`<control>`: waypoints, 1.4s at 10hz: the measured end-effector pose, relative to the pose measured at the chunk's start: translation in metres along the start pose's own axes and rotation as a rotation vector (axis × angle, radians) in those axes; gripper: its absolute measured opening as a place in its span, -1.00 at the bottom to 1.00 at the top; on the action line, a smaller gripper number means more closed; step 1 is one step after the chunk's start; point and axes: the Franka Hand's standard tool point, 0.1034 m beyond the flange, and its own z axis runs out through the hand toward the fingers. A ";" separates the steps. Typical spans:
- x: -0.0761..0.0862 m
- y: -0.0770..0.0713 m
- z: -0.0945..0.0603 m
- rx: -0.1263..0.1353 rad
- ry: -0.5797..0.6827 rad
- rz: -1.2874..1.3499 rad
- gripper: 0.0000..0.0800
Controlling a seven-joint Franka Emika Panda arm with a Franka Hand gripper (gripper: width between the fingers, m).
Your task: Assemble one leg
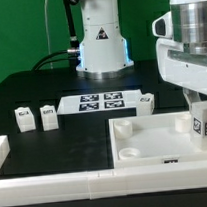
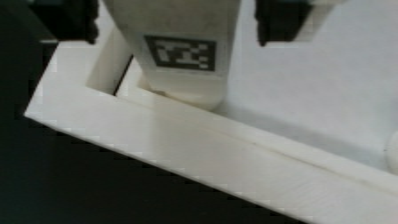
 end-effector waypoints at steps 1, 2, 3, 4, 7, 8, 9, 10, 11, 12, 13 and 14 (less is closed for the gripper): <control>-0.001 0.001 0.001 0.004 0.002 -0.035 0.29; -0.001 0.002 0.002 0.002 0.003 -0.222 0.56; -0.004 0.002 0.003 0.001 0.001 -0.380 0.61; -0.007 0.002 0.003 0.001 -0.002 -0.526 0.61; -0.008 0.000 0.002 -0.004 -0.001 -0.911 0.62; -0.006 -0.001 0.001 -0.009 0.001 -1.071 0.62; -0.004 -0.001 0.000 -0.014 -0.002 -1.180 0.62; 0.000 -0.002 0.000 -0.015 0.000 -1.244 0.62; 0.004 -0.002 0.000 -0.019 0.002 -1.367 0.62; 0.005 -0.001 0.000 -0.023 0.004 -1.451 0.62; 0.005 -0.001 0.000 -0.023 0.004 -1.428 0.62; 0.005 -0.001 0.000 -0.023 0.005 -1.428 0.35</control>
Offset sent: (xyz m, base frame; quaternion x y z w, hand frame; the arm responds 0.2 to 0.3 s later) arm -0.0087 0.0142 -0.0004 -0.0032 -0.0138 -0.3397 0.9404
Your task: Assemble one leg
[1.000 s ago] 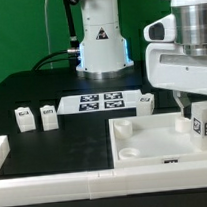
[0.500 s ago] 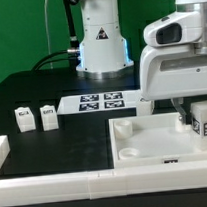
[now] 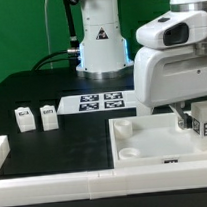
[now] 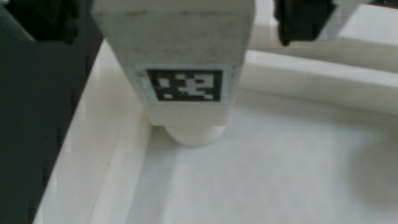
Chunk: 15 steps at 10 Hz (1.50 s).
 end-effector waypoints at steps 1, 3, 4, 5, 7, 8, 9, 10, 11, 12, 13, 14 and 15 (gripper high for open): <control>0.000 0.000 0.000 0.000 0.000 0.000 0.00; 0.000 0.000 0.000 0.000 0.000 0.000 -0.28; 0.000 0.000 0.000 0.000 0.000 0.001 -0.28; 0.001 0.001 0.000 -0.001 0.007 0.048 -0.28; -0.001 0.001 -0.001 0.000 0.048 0.289 -0.28; -0.002 0.002 0.000 -0.002 0.052 0.453 -0.28; -0.002 0.003 0.000 0.000 0.053 0.586 -0.28; -0.002 0.003 0.000 0.001 0.053 0.732 -0.27; -0.002 0.004 0.001 0.004 0.054 0.899 -0.27; -0.002 0.004 0.001 0.005 0.055 1.014 -0.27; -0.003 0.004 0.001 0.007 0.056 1.180 -0.27; -0.003 0.003 0.001 0.005 0.058 1.333 -0.27; -0.003 0.002 0.001 0.010 0.056 1.439 -0.27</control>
Offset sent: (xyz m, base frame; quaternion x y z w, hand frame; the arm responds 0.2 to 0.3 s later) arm 0.0000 0.0000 0.0000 0.0000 0.0000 0.0000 1.0000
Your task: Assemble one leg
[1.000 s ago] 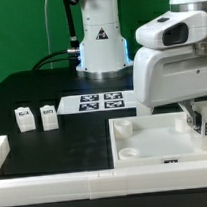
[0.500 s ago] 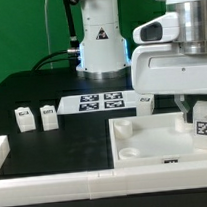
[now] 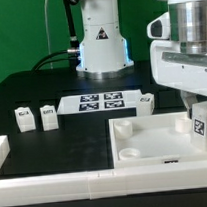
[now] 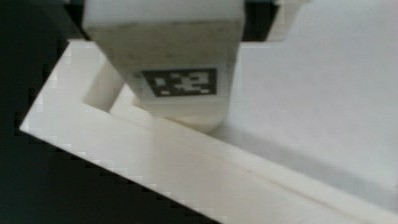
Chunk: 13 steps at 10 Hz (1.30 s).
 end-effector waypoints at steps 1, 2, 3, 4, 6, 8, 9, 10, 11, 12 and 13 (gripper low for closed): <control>-0.001 0.000 0.000 0.001 -0.002 0.094 -0.27; -0.002 0.000 0.000 0.004 -0.010 0.200 -0.27; -0.002 -0.001 0.000 0.005 -0.014 0.238 -0.27; -0.002 -0.001 0.000 0.006 -0.017 0.182 -0.10; -0.005 -0.001 0.000 0.012 -0.019 0.120 0.38; -0.006 -0.001 0.001 0.014 -0.018 -0.166 0.60; -0.006 -0.001 0.001 0.016 -0.017 -0.274 0.62; -0.006 -0.001 0.001 0.016 -0.016 -0.414 0.62; -0.006 -0.001 0.000 0.017 -0.015 -0.526 0.62; -0.004 -0.003 -0.001 0.015 -0.007 -0.723 0.62; -0.004 -0.004 -0.002 0.017 -0.005 -0.838 0.62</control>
Offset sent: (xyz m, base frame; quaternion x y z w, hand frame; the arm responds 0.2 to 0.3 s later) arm 0.0000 0.0000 0.0000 0.0000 0.0000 -0.0899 0.9960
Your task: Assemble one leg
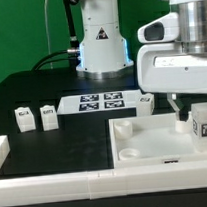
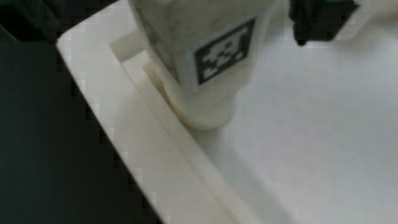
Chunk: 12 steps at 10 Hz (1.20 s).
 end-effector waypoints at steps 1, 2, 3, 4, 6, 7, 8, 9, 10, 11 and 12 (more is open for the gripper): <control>0.002 0.001 -0.001 -0.001 0.000 -0.102 0.62; 0.004 0.003 -0.002 -0.007 0.004 -0.227 0.62; 0.004 0.003 -0.001 -0.008 0.004 -0.296 0.62; 0.004 0.003 -0.001 -0.007 0.004 -0.271 0.62; 0.004 0.003 -0.001 -0.007 0.004 -0.271 -0.06; 0.005 0.004 -0.001 -0.008 0.004 -0.271 -0.06; 0.005 0.004 -0.001 -0.007 0.004 -0.252 -0.27; 0.005 0.004 -0.001 -0.008 0.004 -0.222 -0.27; 0.006 0.004 -0.001 -0.005 0.013 -0.200 -0.27; 0.006 0.004 -0.001 0.001 0.032 -0.124 -0.27; 0.006 0.006 -0.001 0.002 0.041 0.039 -0.27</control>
Offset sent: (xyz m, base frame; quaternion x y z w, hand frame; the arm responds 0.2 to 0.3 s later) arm 0.0000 0.0000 0.0000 0.0000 0.0000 0.0000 1.0000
